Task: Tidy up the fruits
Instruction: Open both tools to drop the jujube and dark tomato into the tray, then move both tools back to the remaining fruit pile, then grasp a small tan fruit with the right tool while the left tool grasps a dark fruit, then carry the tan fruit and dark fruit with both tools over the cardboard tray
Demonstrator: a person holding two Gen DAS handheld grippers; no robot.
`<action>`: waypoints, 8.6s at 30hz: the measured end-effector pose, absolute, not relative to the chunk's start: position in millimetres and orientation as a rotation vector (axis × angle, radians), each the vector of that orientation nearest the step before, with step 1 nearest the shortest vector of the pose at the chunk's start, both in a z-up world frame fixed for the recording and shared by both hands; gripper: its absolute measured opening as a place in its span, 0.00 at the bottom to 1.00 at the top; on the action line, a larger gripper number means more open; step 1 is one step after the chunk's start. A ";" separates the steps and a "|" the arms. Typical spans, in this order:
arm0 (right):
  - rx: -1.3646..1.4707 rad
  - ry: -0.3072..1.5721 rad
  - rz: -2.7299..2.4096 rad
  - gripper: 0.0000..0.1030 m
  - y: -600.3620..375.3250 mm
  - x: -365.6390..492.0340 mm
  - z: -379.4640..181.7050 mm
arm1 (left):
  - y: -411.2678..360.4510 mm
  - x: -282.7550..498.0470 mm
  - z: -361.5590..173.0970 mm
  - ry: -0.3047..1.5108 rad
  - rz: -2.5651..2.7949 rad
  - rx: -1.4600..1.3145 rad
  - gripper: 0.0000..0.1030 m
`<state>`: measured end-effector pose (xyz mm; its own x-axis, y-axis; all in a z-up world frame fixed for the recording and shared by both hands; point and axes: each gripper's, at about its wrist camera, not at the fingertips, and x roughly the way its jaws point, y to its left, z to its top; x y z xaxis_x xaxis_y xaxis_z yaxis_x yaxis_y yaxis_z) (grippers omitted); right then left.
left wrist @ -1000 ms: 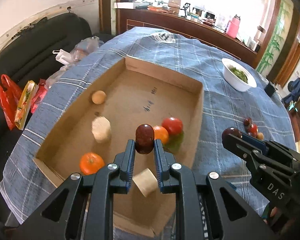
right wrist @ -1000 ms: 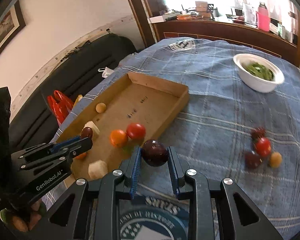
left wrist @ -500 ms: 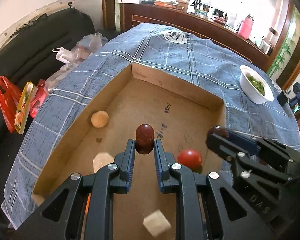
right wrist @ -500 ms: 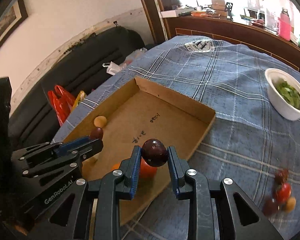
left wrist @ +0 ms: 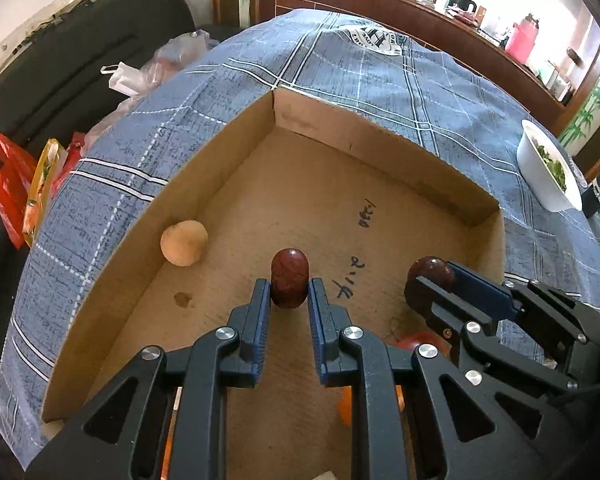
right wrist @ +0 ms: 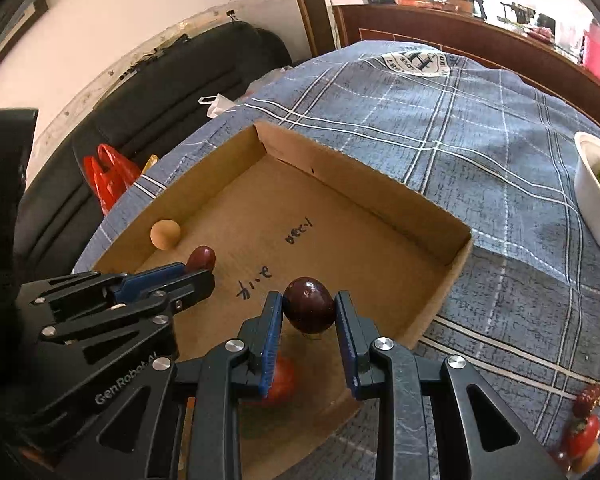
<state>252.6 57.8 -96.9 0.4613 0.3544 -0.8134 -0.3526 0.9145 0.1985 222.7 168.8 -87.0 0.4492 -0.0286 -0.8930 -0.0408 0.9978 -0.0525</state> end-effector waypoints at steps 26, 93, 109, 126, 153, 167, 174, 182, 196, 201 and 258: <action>0.042 0.911 0.426 0.45 31.3 203.3 -60.1 | 172.9 167.0 -42.3 1.022 0.034 -0.161 0.28; 0.190 0.917 0.098 0.45 -186.6 131.8 -93.4 | -26.6 108.6 -59.4 1.091 -0.356 0.052 0.28; 0.286 0.893 0.094 0.27 -215.5 125.1 -85.1 | -73.1 142.6 -75.8 1.117 -0.444 0.073 0.27; 0.363 0.875 0.051 0.27 -231.1 93.5 -80.4 | -84.5 145.4 -84.6 1.076 -0.443 0.097 0.02; 0.367 0.885 0.052 0.27 -221.9 74.7 -79.9 | -91.5 156.0 -94.2 1.033 -0.451 0.122 0.25; 0.330 0.872 0.111 0.27 -190.7 71.3 -67.8 | -52.4 110.9 -58.3 0.956 -0.276 0.209 0.26; 0.297 0.862 0.151 0.27 -164.3 69.5 -56.9 | -12.4 87.3 -43.0 0.917 -0.186 0.218 0.26; 0.261 0.868 0.201 0.27 -130.6 69.7 -52.8 | 27.5 75.0 -31.9 0.876 -0.081 0.215 0.26; 0.219 0.882 0.255 0.27 -84.4 74.4 -54.9 | 76.7 68.1 -27.9 0.854 0.012 0.190 0.26; 0.212 0.895 0.276 0.27 -68.5 80.2 -59.1 | 91.8 69.1 -27.2 0.852 0.039 0.177 0.26; 0.110 0.911 0.420 0.27 28.5 182.3 -47.2 | 230.9 128.2 -52.0 0.989 0.083 -0.076 0.26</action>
<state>182.3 28.5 -47.2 0.5383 0.3979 -0.7429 -0.3062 0.9136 0.2675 128.2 230.9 -52.0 0.5472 0.0351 -0.8363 -0.1044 0.9942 -0.0265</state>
